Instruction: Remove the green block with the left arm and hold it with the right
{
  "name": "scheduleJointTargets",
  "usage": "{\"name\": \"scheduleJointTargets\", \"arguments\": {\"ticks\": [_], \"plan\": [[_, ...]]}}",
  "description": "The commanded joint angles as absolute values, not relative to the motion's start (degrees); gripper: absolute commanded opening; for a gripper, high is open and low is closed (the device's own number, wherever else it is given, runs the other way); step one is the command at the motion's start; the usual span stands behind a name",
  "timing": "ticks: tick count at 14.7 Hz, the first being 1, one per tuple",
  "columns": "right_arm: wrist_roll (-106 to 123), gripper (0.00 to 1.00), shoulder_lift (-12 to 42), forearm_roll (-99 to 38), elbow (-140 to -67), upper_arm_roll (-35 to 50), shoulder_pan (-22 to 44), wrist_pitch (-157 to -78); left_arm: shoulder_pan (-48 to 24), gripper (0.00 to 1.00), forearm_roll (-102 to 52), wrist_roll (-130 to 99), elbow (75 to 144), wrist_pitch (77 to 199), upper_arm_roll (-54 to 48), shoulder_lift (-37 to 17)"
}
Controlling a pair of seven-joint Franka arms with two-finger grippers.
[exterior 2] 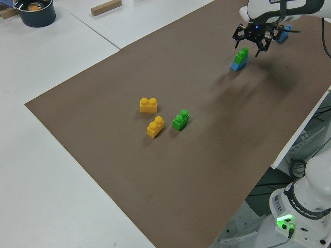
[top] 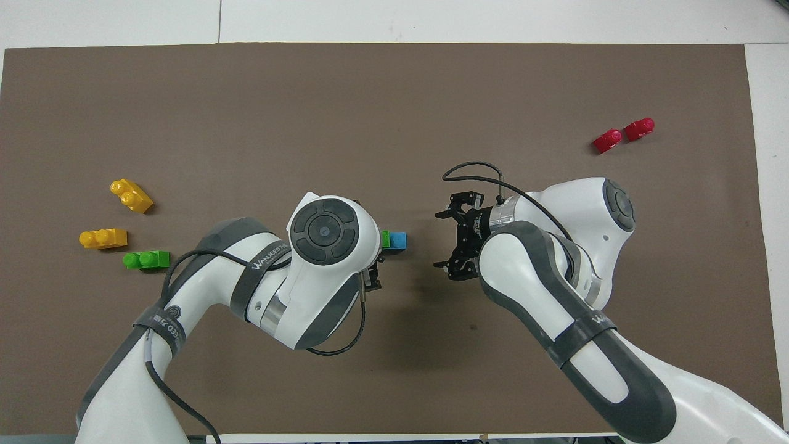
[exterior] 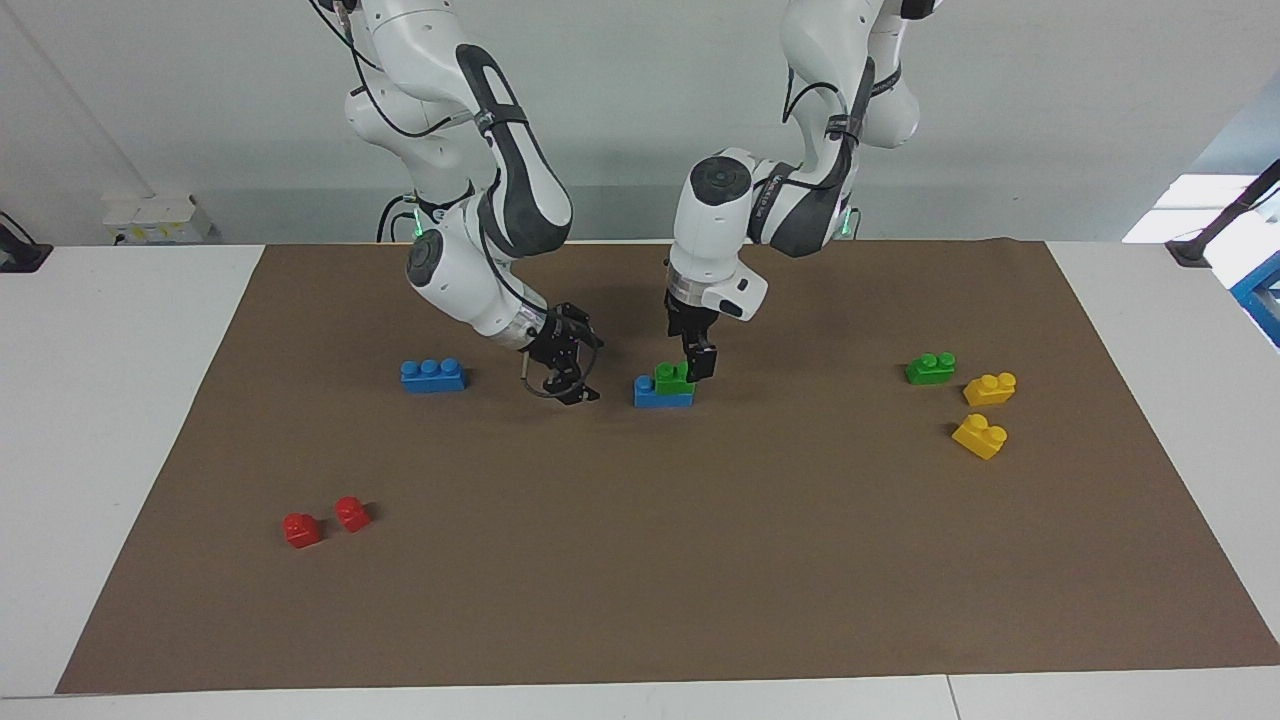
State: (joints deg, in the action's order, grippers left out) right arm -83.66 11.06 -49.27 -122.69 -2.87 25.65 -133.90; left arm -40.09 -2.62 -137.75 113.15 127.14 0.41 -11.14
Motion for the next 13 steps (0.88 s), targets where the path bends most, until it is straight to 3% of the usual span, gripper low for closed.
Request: {"name": "scheduleJointTargets", "arguments": {"ticks": [1, 13], "plan": [[-80.07, 1.0, 12.65, -51.5, -122.43, -2.9, 27.5, -135.96, -41.66, 1.0, -1.76, -140.18, 114.61, 128.58, 1.32, -10.99], [-73.75, 1.0, 17.57, -54.58, -118.57, -2.9, 31.46, -139.83, -41.57, 1.0, -1.41, -140.27, 114.96, 130.96, 1.49, -12.92]]}}
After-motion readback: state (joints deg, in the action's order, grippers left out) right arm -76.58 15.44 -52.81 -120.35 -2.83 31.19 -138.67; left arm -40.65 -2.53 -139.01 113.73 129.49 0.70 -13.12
